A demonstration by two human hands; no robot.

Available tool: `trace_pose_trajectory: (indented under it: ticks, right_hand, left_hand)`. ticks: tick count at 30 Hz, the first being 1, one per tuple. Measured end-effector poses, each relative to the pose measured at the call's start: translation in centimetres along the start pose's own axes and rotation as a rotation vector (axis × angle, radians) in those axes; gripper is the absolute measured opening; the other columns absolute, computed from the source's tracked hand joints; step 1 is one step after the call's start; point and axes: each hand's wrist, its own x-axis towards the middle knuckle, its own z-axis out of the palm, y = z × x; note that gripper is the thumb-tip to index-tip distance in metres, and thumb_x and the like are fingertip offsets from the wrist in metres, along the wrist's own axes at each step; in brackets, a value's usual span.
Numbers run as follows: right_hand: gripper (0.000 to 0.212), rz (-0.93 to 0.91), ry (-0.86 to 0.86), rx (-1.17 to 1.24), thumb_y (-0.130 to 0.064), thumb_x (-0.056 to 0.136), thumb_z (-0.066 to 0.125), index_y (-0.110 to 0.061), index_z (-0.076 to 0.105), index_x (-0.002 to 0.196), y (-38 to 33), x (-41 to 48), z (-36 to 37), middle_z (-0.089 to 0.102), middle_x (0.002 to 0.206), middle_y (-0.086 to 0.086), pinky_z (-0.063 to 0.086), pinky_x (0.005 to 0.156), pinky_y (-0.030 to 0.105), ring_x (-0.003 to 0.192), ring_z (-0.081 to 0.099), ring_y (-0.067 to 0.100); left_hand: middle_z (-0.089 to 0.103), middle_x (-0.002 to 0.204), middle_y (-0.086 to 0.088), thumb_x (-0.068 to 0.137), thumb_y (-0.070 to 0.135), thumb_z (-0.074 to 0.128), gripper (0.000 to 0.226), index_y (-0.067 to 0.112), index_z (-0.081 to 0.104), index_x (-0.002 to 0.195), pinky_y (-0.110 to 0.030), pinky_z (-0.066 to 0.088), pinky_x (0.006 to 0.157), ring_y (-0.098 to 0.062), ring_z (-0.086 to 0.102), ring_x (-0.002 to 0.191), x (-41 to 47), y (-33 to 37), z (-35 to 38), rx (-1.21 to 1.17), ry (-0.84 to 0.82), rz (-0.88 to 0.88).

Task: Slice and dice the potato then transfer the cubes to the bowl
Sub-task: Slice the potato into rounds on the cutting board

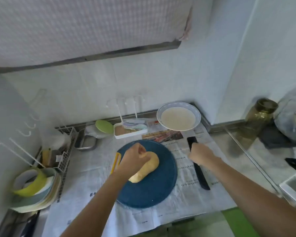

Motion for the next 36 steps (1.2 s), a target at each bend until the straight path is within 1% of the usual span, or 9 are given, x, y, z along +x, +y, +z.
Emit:
trace_pose_trajectory:
  ticks: [3,7,12,17,25,28,30,33,36]
  right_hand:
    - [0.024,0.088,-0.067,0.006,-0.02,0.095,0.05,-0.004,0.051,0.114,1.7,0.8,2.4,0.059,0.094,0.008,0.048,0.066,0.031,0.083,0.06,0.024]
    - [0.033,0.121,-0.078,0.052,-0.028,0.093,0.058,-0.006,0.048,0.115,3.5,1.7,4.6,0.057,0.089,0.005,0.048,0.064,0.031,0.086,0.063,0.024]
    - [0.051,0.033,-0.065,0.013,-0.028,0.094,0.058,-0.004,0.037,0.134,4.8,2.8,5.7,0.065,0.104,0.009,0.049,0.062,0.029,0.086,0.065,0.023]
    - [0.071,-0.003,-0.075,0.052,-0.021,0.094,0.056,0.0,0.013,0.146,5.4,2.8,5.6,0.062,0.098,0.008,0.049,0.058,0.027,0.074,0.06,0.017]
    - [0.08,-0.207,-0.14,0.25,-0.012,0.095,0.051,-0.002,-0.006,0.15,3.9,1.3,1.2,0.05,0.073,-0.001,0.033,0.04,0.017,0.053,0.049,0.006]
    - [0.05,-0.357,-0.16,0.22,-0.012,0.095,0.053,-0.008,0.027,0.137,2.9,0.8,0.5,0.049,0.076,-0.003,0.031,0.041,0.016,0.056,0.048,0.005]
    - [0.034,-0.493,-0.15,0.207,-0.012,0.095,0.053,-0.011,0.039,0.126,2.0,1.0,0.5,0.05,0.08,-0.008,0.035,0.046,0.015,0.061,0.049,0.002]
    - [0.037,-0.713,-0.102,0.174,-0.018,0.099,0.047,-0.014,0.042,0.136,1.0,2.0,1.4,0.06,0.108,-0.003,0.041,0.067,0.012,0.082,0.055,0.004]
    - [0.044,-0.832,-0.089,0.142,-0.027,0.103,0.04,-0.019,0.035,0.146,0.5,3.2,2.6,0.062,0.117,0.002,0.05,0.08,0.026,0.095,0.061,0.014]
  left_hand:
    - [0.053,0.111,0.0,0.085,0.025,0.066,0.024,0.02,0.051,0.103,-0.023,0.037,0.079,-0.017,0.052,0.104,0.9,-1.0,2.6,0.125,-0.037,-0.037]
    - [0.042,0.127,-0.005,0.084,0.027,0.067,0.046,0.017,0.047,0.124,-0.035,0.038,0.099,-0.025,0.042,0.118,2.1,-1.9,5.5,0.302,-0.041,-0.099]
    - [0.04,0.135,0.0,0.082,0.036,0.068,0.058,0.024,0.042,0.133,-0.032,0.034,0.103,-0.022,0.036,0.124,3.1,-2.4,6.5,0.37,0.027,-0.105]
    - [0.029,0.146,-0.001,0.062,0.05,0.08,0.107,0.035,0.018,0.148,-0.045,0.027,0.111,-0.027,0.029,0.135,3.3,-4.3,6.4,0.478,-0.11,-0.188]
    - [0.038,0.137,-0.008,0.069,0.058,0.071,0.101,0.033,0.014,0.148,-0.04,0.042,0.096,-0.032,0.039,0.122,2.2,-3.2,8.9,0.448,0.106,-0.431]
    - [0.038,0.137,-0.01,0.071,0.062,0.068,0.1,0.032,0.012,0.148,-0.041,0.042,0.097,-0.033,0.04,0.121,1.8,-3.0,9.6,0.441,0.146,-0.482]
    - [0.038,0.137,-0.01,0.072,0.067,0.065,0.1,0.031,0.011,0.149,-0.04,0.042,0.098,-0.033,0.041,0.122,1.7,-2.9,10.0,0.454,0.174,-0.501]
    - [0.038,0.138,-0.007,0.074,0.068,0.063,0.097,0.033,0.014,0.15,-0.04,0.039,0.102,-0.029,0.041,0.124,1.1,-3.6,10.5,0.387,0.253,-0.426]
    - [0.037,0.144,0.0,0.076,0.067,0.058,0.082,0.04,0.023,0.146,-0.041,0.036,0.106,-0.025,0.04,0.128,0.5,-4.7,10.7,0.348,0.3,-0.245]
